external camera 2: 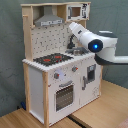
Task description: Play with the kitchen
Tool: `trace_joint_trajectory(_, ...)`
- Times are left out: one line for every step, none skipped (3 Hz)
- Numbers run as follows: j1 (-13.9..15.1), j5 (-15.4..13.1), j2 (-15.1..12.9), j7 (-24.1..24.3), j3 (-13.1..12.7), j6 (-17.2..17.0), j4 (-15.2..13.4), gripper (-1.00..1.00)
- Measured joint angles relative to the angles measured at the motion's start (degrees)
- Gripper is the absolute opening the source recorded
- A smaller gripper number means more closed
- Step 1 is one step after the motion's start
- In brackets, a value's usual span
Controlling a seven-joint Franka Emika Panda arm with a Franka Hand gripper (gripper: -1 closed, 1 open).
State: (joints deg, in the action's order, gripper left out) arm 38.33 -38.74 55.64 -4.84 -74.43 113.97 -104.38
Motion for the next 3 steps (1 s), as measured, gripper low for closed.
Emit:
trace_joint_trajectory(-3.2, -2.6, 3.4, -0.5, -1.4, 0.7, -3.0, 1.0)
trace_joint_trajectory(-5.0, -5.2, 6.2, -0.5, -3.5, 3.5, -5.7, 1.0)
trace_joint_trajectory(-5.4, -6.4, 8.5, -0.4, -4.8, 8.8, -7.7, 1.0)
